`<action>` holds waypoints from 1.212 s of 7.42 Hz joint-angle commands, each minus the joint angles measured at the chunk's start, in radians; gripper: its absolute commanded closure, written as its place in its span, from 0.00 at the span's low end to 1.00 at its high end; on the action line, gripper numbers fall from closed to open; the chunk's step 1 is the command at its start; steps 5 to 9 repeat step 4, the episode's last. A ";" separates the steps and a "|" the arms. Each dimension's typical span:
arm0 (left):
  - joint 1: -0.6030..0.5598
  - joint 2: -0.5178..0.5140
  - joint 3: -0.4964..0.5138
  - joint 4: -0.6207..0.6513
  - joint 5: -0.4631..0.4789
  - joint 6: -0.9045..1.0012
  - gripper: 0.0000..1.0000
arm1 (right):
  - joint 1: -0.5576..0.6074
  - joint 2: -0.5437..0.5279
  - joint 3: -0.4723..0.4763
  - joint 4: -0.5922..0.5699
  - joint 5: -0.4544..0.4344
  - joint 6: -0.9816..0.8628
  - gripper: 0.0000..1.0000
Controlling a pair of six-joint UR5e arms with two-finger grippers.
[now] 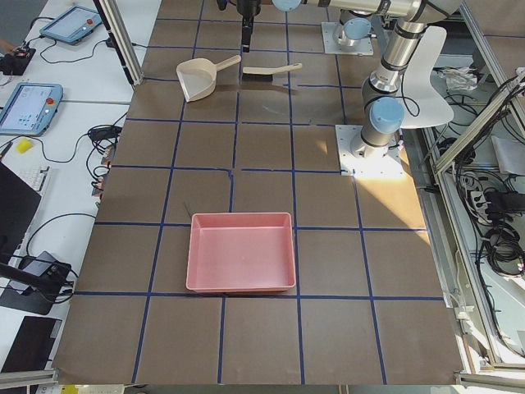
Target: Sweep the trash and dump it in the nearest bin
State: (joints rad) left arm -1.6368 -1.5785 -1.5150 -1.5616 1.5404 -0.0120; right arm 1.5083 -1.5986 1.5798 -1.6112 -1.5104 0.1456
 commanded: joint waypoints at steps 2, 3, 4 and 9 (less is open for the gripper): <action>0.000 0.000 -0.002 0.000 0.000 0.001 0.00 | 0.047 0.020 0.002 -0.001 0.003 0.006 0.00; 0.000 0.000 -0.002 0.000 0.000 0.001 0.00 | 0.047 0.022 0.002 -0.009 0.000 -0.012 0.00; 0.000 0.000 -0.001 0.000 0.000 0.001 0.00 | 0.047 0.025 0.005 -0.012 -0.001 -0.012 0.00; 0.000 0.000 -0.001 0.000 0.000 0.001 0.00 | 0.047 0.025 0.005 -0.012 -0.001 -0.012 0.00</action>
